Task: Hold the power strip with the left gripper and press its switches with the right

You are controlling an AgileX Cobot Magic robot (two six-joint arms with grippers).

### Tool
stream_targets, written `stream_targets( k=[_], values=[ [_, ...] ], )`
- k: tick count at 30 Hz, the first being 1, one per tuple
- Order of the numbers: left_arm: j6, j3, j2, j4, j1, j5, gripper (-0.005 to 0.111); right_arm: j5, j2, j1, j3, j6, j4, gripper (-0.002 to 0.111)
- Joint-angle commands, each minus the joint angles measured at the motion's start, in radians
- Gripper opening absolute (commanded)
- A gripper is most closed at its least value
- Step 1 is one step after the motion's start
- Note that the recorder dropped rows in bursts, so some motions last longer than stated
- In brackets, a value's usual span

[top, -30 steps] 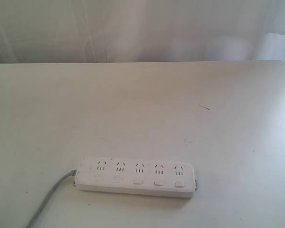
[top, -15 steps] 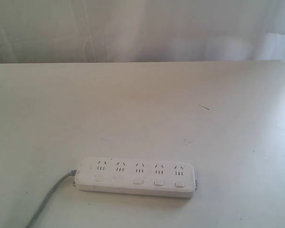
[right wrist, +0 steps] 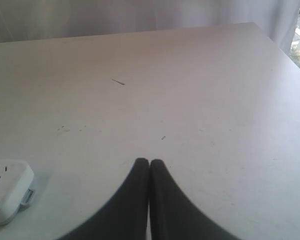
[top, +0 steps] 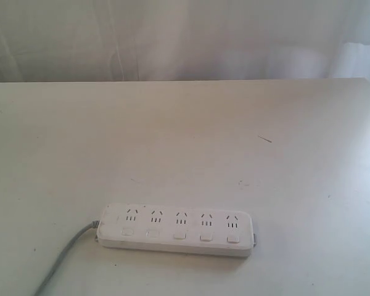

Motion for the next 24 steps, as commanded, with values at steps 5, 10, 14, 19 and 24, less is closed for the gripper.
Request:
stream_targets(
  k=[5, 10, 14, 19, 24],
  values=[
    [-0.170, 0.004, -0.003, 0.229, 0.000, -0.154, 0.000, -0.010, -0.005, -0.005, 0.004, 0.000, -0.002, 0.000],
    [-0.170, 0.004, -0.003, 0.252, 0.000, -0.254, 0.000, -0.010, -0.005, -0.005, 0.004, 0.000, -0.002, 0.000],
    [-0.211, -0.082, -0.003, 0.507, 0.000, -0.150, 0.000, -0.010, -0.005, -0.005, 0.004, 0.000, -0.002, 0.000],
    [-0.431, -0.273, 0.070, 0.881, 0.000, -0.031, 0.000, -0.010, -0.005, -0.005, 0.004, 0.000, -0.002, 0.000],
    [-0.612, -0.421, 0.226, 1.172, 0.000, -0.027, 0.000, -0.010, -0.005, -0.005, 0.004, 0.000, -0.002, 0.000]
  ],
)
